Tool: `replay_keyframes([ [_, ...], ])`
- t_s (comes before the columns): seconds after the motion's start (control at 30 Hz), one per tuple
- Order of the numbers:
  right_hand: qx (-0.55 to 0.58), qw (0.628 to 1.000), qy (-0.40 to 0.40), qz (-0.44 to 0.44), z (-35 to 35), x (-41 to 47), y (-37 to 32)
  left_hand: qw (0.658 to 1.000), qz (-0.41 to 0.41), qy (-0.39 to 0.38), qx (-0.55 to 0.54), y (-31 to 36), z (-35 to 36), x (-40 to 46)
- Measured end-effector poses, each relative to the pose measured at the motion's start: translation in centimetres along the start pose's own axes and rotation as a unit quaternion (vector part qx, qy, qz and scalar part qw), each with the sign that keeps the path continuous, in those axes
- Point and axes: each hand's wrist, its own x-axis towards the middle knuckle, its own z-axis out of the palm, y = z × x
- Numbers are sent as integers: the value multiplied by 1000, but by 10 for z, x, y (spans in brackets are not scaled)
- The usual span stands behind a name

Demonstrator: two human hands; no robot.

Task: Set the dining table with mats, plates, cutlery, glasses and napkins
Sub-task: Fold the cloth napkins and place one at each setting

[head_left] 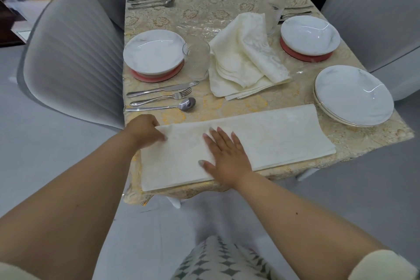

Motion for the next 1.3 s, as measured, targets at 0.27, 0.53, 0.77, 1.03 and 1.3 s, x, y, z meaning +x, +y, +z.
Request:
replay_keyframes([
  [0.27, 150, 988, -9, 42, -15, 5, 1, 981, 45, -161, -98, 35, -23, -24],
  [0.53, 620, 760, -45, 191, -67, -14, -1, 837, -88, -280, -462, 89, -15, -19],
  [0.77, 555, 779, 3, 293, -77, -23, 44, 850, -52, -300, -429, 135, 1, -11],
  [1.03, 507, 809, -19, 298, -108, -45, 118, 968, 145, -181, -92, 157, 47, 18],
  [1.3, 369, 864, 32, 342, -100, -53, 175, 958, 192, -179, -115, 169, 71, 33],
])
